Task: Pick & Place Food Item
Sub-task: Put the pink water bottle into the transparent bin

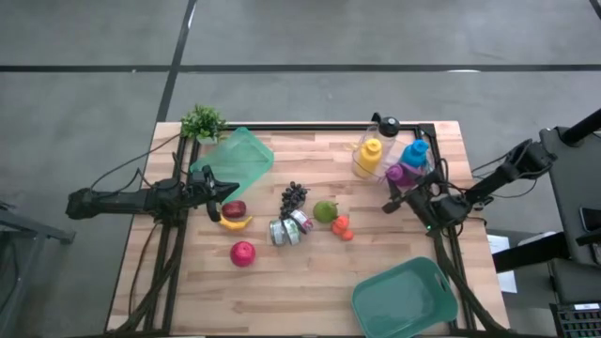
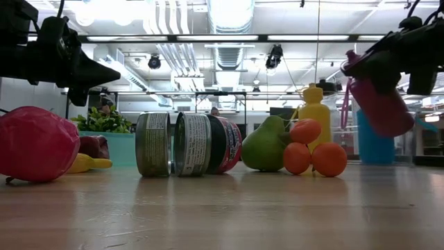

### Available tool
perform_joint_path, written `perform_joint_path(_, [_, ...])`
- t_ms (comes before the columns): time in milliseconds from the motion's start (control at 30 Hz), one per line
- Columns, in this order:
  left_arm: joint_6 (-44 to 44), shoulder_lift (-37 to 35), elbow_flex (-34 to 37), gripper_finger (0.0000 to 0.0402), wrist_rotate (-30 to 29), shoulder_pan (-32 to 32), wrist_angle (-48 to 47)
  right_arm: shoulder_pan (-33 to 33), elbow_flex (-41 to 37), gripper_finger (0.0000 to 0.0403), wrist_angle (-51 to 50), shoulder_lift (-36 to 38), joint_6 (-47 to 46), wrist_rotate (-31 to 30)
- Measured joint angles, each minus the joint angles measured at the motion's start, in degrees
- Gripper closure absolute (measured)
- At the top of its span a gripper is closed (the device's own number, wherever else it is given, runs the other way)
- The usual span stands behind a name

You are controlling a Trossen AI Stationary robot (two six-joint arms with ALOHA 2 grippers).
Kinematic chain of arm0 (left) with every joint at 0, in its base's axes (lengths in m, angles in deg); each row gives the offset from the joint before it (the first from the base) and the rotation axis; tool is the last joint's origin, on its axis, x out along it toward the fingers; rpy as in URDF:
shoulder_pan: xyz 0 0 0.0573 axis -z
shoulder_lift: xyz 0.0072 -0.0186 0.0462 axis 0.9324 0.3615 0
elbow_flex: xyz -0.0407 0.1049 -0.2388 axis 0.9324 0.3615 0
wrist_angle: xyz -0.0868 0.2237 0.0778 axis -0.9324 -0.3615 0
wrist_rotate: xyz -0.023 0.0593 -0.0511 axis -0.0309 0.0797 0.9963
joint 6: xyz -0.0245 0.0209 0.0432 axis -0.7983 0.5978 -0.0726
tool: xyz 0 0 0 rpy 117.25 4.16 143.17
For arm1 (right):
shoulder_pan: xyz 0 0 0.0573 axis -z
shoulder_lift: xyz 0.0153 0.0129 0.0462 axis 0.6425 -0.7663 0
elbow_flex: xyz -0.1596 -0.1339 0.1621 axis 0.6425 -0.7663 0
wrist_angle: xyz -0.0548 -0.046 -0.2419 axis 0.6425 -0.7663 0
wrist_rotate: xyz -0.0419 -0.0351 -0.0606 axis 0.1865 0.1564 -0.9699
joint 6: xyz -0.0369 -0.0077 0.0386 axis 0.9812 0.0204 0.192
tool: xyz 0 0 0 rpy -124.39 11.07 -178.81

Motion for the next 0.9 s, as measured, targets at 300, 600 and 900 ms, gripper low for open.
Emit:
perform_joint_path(300, [0.0, 0.0, 0.0, 0.0400, 0.0, 0.0, 0.0, 0.0, -0.5, 0.0186, 0.0, 3.3, 4.4, -0.1])
perform_joint_path(600, [0.0, 0.0, 0.0, 0.0400, 0.0, 0.0, 0.0, 0.0, -0.8, 0.0186, -0.5, 3.3, 5.9, -0.7])
perform_joint_path(900, [0.0, 0.0, 0.0, 0.0400, 0.0, 0.0, 0.0, 0.5, -1.3, 0.0186, -0.6, 3.0, 4.6, -1.2])
